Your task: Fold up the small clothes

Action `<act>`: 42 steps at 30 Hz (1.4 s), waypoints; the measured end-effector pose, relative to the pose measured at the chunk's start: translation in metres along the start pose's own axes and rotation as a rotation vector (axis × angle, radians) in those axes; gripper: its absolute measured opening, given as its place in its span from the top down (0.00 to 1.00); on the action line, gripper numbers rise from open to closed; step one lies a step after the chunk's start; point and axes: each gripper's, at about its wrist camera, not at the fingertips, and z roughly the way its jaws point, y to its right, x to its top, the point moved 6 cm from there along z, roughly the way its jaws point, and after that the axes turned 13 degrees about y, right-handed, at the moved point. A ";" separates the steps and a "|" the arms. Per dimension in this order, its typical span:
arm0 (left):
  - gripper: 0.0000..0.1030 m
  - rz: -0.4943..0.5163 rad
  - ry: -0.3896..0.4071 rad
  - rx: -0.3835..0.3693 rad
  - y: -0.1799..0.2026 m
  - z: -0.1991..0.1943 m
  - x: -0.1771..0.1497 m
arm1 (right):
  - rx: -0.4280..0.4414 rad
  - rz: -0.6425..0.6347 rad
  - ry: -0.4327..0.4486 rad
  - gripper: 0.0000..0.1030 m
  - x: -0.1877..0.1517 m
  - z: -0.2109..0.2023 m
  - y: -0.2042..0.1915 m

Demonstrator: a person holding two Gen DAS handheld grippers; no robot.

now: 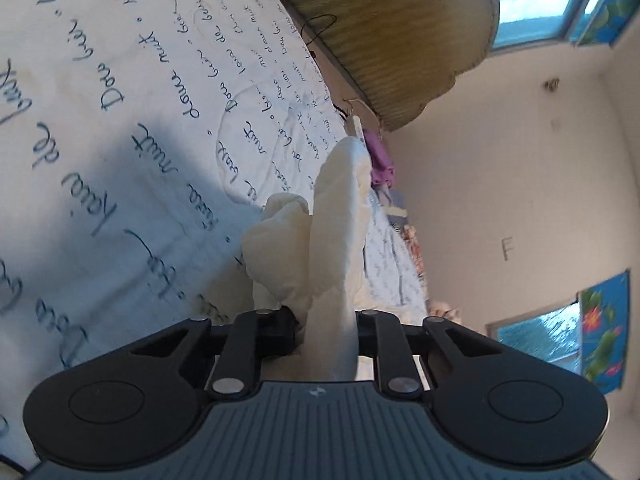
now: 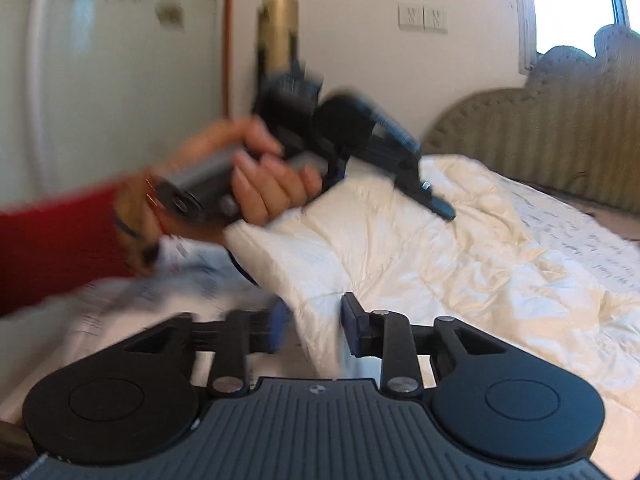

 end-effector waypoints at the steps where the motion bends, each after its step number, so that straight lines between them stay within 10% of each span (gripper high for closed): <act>1: 0.82 -0.004 0.002 0.003 0.004 -0.001 -0.001 | 0.020 0.049 0.036 0.47 0.007 -0.021 0.011; 5: 0.82 -0.039 0.018 -0.003 0.026 0.002 -0.008 | -0.151 0.129 0.127 0.42 0.023 -0.082 0.081; 10: 0.82 -0.085 0.026 -0.052 0.069 0.013 -0.027 | -0.557 -0.028 -0.036 0.50 -0.016 -0.083 0.167; 26: 0.82 0.073 -0.076 -0.011 0.203 0.122 -0.113 | -0.566 -0.092 -0.110 0.48 -0.077 -0.020 0.193; 30: 0.82 0.058 -0.110 0.012 0.212 0.156 -0.135 | -0.549 -0.030 -0.101 0.44 -0.062 -0.053 0.190; 34: 0.82 0.127 -0.102 0.038 0.222 0.173 -0.156 | -0.561 -0.106 -0.089 0.18 -0.050 -0.120 0.179; 42: 0.82 0.156 -0.233 0.108 0.211 0.230 -0.229 | -0.648 -0.055 -0.176 0.06 -0.110 -0.176 0.192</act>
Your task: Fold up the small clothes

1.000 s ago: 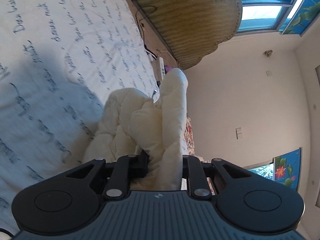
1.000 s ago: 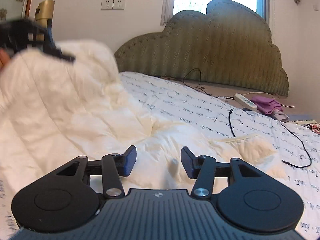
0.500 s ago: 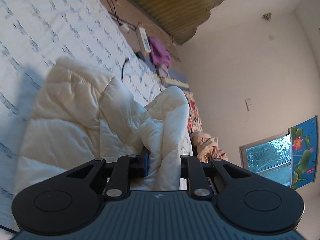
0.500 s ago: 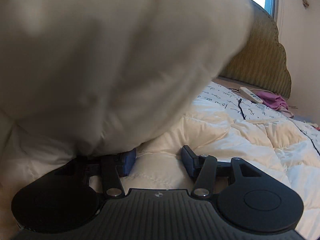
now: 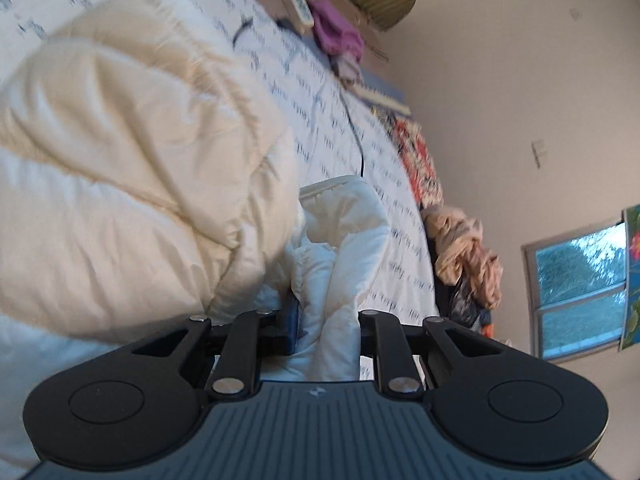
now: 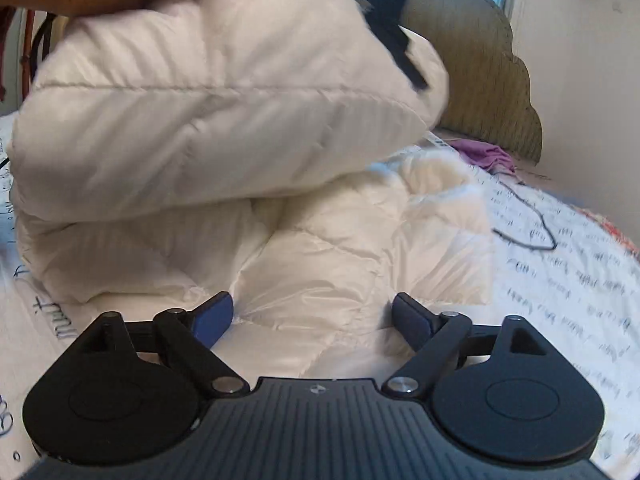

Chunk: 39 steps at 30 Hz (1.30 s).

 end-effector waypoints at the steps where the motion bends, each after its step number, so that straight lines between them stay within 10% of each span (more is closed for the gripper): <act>1: 0.82 0.004 -0.018 0.006 0.001 0.009 -0.008 | 0.011 0.009 0.012 0.02 -0.005 0.000 -0.002; 4: 0.71 0.048 -0.067 0.025 0.006 0.032 -0.025 | 0.007 0.008 0.010 0.00 -0.010 0.001 -0.006; 9: 0.14 0.139 -0.079 -0.025 0.037 0.037 -0.038 | 0.018 0.038 0.006 0.00 -0.010 0.005 -0.005; 16: 0.14 0.235 -0.156 -0.205 0.096 0.005 -0.055 | 0.018 0.063 0.014 0.00 -0.010 -0.001 -0.006; 19: 0.14 0.413 -0.037 -0.223 0.110 -0.029 -0.046 | 0.004 0.064 0.007 0.00 -0.009 -0.001 0.000; 27: 0.08 0.878 0.475 0.152 0.039 -0.124 -0.003 | -0.001 0.171 0.008 0.00 -0.009 -0.075 0.013; 31: 0.08 0.860 0.498 0.271 -0.016 -0.134 0.008 | -0.067 0.514 0.138 0.00 0.000 -0.106 0.072; 35: 0.08 0.784 0.433 0.280 -0.046 -0.125 0.002 | 0.095 0.869 0.285 0.00 0.013 -0.099 0.104; 39: 0.07 0.784 0.435 0.264 -0.050 -0.112 -0.011 | 0.131 1.028 0.196 0.00 0.020 -0.049 0.098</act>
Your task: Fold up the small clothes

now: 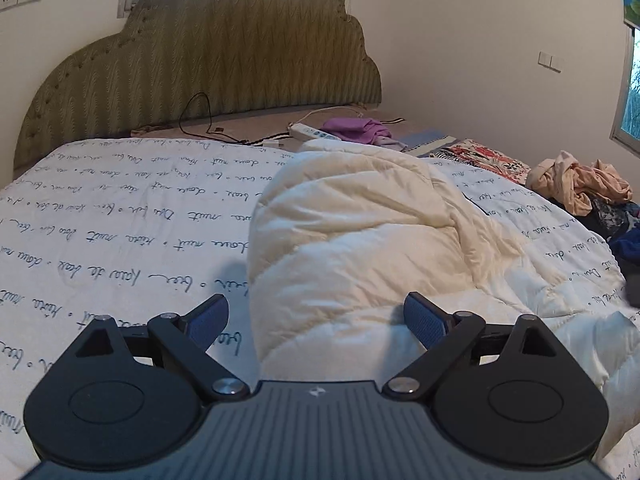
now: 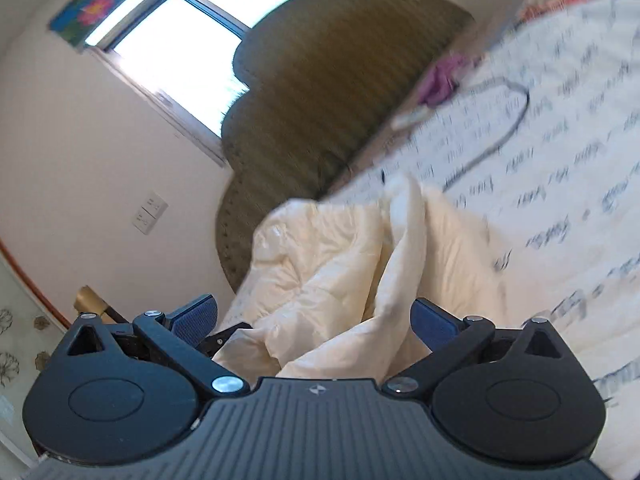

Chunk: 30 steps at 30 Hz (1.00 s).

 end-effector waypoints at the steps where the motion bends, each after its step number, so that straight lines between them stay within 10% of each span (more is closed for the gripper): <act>1: 0.07 0.006 -0.002 -0.008 0.004 0.003 -0.001 | -0.037 -0.022 -0.030 0.00 -0.006 0.012 -0.001; 3: 0.07 0.011 -0.019 -0.033 0.016 0.012 -0.007 | -0.082 -0.143 -0.054 0.06 -0.023 0.033 -0.010; 6: 0.01 0.025 -0.037 -0.036 0.028 0.022 -0.013 | -0.168 -0.315 -0.069 0.56 -0.031 0.042 -0.009; 10: 0.00 0.054 -0.027 -0.019 0.038 0.026 -0.014 | -0.171 -0.265 -0.053 0.72 -0.022 0.044 0.000; 15: 0.00 0.035 -0.021 -0.024 0.043 0.028 -0.013 | -0.171 -0.318 -0.026 0.72 0.000 0.039 -0.004; 18: 0.00 0.140 -0.032 0.001 0.054 0.035 -0.024 | -0.252 -0.410 -0.135 0.38 -0.021 0.058 0.020; 20: 0.00 0.182 -0.016 0.009 0.057 0.035 -0.030 | -0.271 -0.377 -0.124 0.37 -0.022 0.054 0.024; 25: 0.00 0.145 -0.005 0.009 0.052 0.034 -0.033 | -0.359 -0.527 0.187 0.33 0.009 0.012 -0.031; 30: 0.00 0.163 0.016 0.020 0.054 0.033 -0.036 | -0.266 -0.653 0.139 0.33 -0.003 0.042 -0.068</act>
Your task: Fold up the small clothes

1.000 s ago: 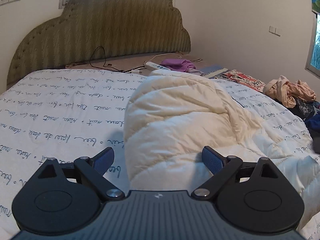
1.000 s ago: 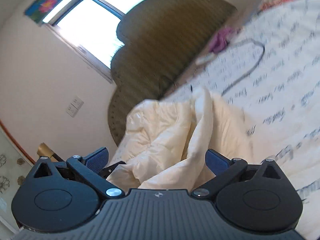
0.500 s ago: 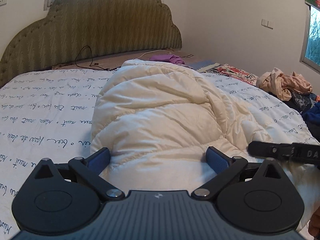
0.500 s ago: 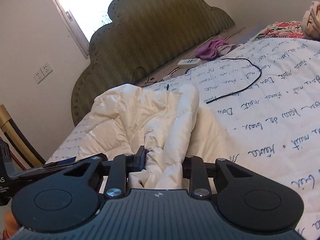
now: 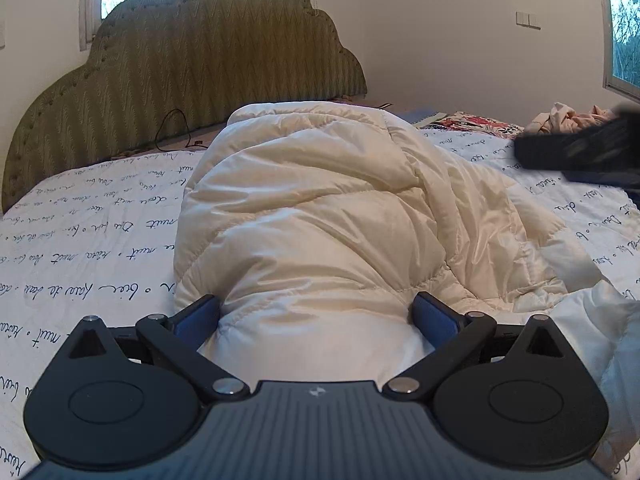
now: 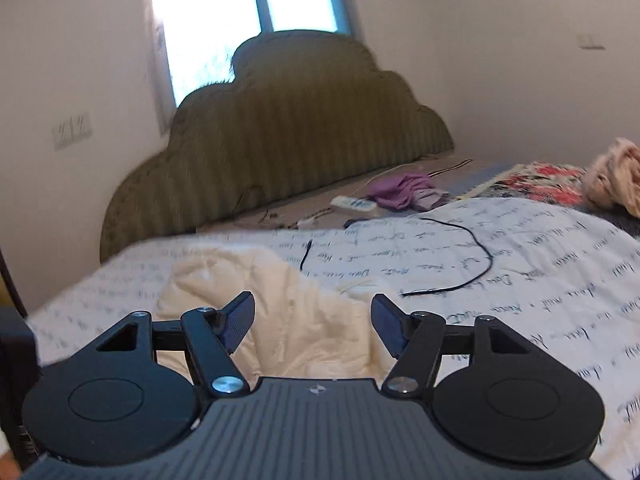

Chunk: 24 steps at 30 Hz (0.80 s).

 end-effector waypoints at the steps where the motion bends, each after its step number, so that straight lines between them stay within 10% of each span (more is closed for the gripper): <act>1: 0.00 0.003 0.001 0.001 0.000 0.000 -0.001 | -0.014 -0.024 -0.043 0.33 -0.009 0.013 -0.002; 5: 0.00 0.027 0.001 -0.006 0.002 0.001 -0.004 | -0.078 -0.081 -0.199 0.28 -0.057 0.060 0.008; 24: 0.00 0.104 0.032 0.036 0.017 0.009 -0.018 | -0.074 -0.048 -0.170 0.07 -0.099 0.085 0.026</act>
